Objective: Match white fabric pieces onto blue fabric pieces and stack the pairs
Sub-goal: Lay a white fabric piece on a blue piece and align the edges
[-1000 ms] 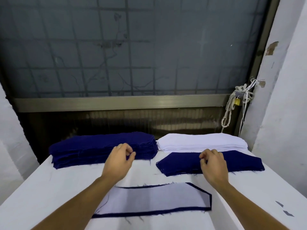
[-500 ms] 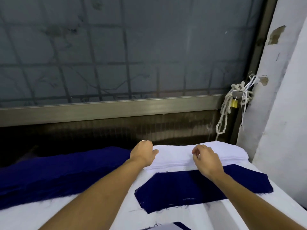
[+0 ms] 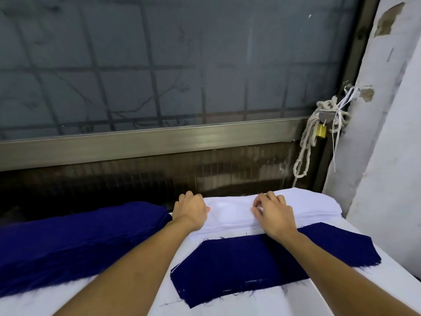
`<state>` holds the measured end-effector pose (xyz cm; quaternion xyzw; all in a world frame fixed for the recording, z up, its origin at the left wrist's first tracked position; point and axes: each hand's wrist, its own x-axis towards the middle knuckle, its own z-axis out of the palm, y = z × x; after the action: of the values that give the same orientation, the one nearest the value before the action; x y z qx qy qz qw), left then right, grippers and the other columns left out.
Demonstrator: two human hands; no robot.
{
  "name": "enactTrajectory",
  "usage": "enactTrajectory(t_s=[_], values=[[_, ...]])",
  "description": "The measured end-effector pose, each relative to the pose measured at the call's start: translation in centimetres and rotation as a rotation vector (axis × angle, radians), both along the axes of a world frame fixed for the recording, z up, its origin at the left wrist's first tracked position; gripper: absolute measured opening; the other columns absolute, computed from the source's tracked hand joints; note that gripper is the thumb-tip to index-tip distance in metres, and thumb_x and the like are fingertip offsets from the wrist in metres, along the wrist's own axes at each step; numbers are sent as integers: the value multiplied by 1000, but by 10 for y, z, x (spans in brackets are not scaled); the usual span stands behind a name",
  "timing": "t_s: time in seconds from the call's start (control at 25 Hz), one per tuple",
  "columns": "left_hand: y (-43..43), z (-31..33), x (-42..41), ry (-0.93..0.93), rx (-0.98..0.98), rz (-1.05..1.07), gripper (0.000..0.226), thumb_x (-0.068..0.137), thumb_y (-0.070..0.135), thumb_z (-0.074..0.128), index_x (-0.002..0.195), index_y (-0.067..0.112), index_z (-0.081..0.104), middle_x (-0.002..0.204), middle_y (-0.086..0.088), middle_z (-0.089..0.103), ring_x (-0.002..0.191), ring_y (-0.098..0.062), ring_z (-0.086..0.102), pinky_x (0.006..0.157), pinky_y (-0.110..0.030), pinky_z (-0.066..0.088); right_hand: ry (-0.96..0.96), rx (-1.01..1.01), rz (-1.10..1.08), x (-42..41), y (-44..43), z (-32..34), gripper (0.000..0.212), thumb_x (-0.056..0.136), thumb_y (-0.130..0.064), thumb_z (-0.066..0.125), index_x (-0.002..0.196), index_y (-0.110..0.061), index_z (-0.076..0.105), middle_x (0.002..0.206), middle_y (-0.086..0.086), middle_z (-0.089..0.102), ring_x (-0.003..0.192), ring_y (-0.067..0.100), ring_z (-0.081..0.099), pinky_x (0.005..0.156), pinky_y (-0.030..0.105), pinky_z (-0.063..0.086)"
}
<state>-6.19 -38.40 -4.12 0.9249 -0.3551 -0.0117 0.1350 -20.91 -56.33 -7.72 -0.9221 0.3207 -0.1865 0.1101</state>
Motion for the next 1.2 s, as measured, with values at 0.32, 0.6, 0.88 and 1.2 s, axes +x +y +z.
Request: enactTrajectory(t_s=[0.32, 0.6, 0.88, 1.2], values=[[12, -5, -13, 43, -192, -296, 18, 107, 29, 38, 89, 26, 41, 90, 5, 53, 82, -14, 51, 76, -33, 46, 91, 6, -23, 1, 6, 3, 35, 102, -44, 48, 135, -35, 44, 143, -5, 44, 131, 18, 39, 109, 42, 38], [3, 19, -19, 419, -470, -141, 19, 98, 22, 65, 100, 23, 46, 99, 0, 60, 85, -13, 60, 64, -21, 47, 144, 47, 5, -2, 15, 19, 54, 101, -35, 53, 150, -38, 29, 151, -2, 35, 138, 23, 32, 111, 49, 35], [11, 45, -38, 441, -477, -353, 54, 92, 3, 69, 135, 29, 52, 129, 9, 57, 114, -12, 57, 94, -26, 51, -224, 653, 297, 4, 43, 70, 66, 91, -11, 68, 146, -37, 42, 151, -5, 40, 140, 23, 35, 117, 47, 33], [32, 69, -59, 513, -461, -223, 47, 83, 44, 80, 117, 22, 57, 107, 2, 66, 101, -13, 63, 79, -24, 48, -173, 638, 431, -11, 65, 94, 40, 90, -4, 70, 125, -16, 56, 94, 9, 63, 90, 21, 64, 94, 41, 58]])
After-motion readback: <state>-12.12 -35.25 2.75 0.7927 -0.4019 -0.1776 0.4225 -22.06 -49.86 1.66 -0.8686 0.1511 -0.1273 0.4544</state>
